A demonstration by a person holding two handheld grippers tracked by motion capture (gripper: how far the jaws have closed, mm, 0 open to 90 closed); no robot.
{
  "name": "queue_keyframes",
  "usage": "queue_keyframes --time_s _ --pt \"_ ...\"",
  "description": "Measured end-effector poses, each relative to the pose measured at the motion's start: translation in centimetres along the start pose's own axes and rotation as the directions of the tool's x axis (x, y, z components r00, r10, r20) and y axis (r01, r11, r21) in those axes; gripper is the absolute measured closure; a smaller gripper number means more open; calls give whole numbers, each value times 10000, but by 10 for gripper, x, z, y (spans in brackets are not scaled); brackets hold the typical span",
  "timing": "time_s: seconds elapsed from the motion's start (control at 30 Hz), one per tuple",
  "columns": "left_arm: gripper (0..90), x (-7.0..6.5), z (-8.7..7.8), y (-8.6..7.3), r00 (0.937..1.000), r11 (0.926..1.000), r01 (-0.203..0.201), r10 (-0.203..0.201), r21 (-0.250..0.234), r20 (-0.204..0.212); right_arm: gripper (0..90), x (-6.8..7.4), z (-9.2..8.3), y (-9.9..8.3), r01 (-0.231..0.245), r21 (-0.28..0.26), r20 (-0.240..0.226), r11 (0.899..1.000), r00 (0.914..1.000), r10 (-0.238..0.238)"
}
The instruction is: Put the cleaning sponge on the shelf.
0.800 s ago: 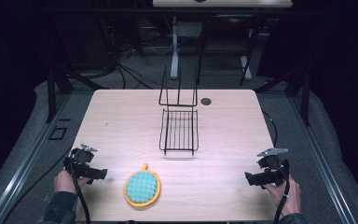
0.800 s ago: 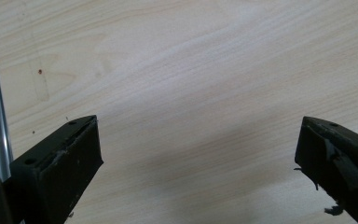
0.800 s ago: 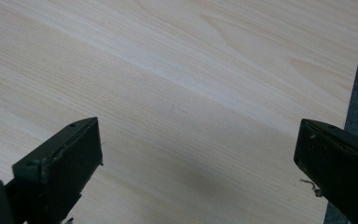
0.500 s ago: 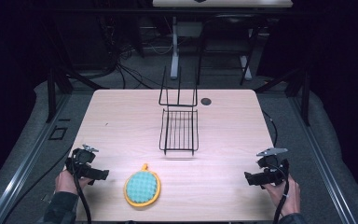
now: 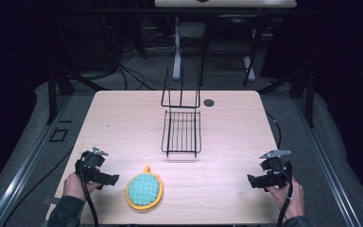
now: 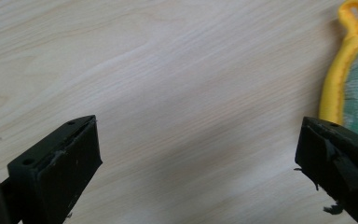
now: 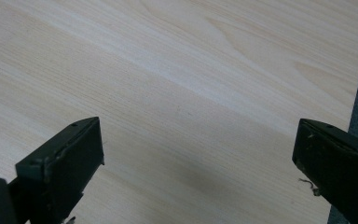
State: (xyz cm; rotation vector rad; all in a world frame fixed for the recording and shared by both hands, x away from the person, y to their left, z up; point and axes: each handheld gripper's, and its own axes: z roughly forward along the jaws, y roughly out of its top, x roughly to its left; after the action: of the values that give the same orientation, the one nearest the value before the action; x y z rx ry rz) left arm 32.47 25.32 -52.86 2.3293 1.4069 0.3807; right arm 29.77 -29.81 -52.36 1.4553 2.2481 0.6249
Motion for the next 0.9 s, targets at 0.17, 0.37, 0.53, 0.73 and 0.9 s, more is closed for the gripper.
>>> queue_keyframes --time_s 0.17,0.37,0.53,0.73,0.9 --pt "0 -11 0 3 9990 9997 -201 205 -100 397 18 0 0 0 4 -49 -3 10000 10000 -4" --pt "8 -25 0 6 9949 9988 -406 428 -263 915 21 0 -1 0 3 4 -28 10000 10000 -3" --pt "68 -35 3 8 9887 9976 -588 633 -371 1356 26 0 0 0 25 -39 1 10000 10000 -25" --pt "144 -47 10 10 9811 9962 -823 859 -278 1736 32 -1 0 0 22 81 -41 10000 10000 -22" --pt "222 -56 14 10 9744 9947 -995 1030 -274 1999 37 0 0 0 19 53 -54 10000 10000 -19"
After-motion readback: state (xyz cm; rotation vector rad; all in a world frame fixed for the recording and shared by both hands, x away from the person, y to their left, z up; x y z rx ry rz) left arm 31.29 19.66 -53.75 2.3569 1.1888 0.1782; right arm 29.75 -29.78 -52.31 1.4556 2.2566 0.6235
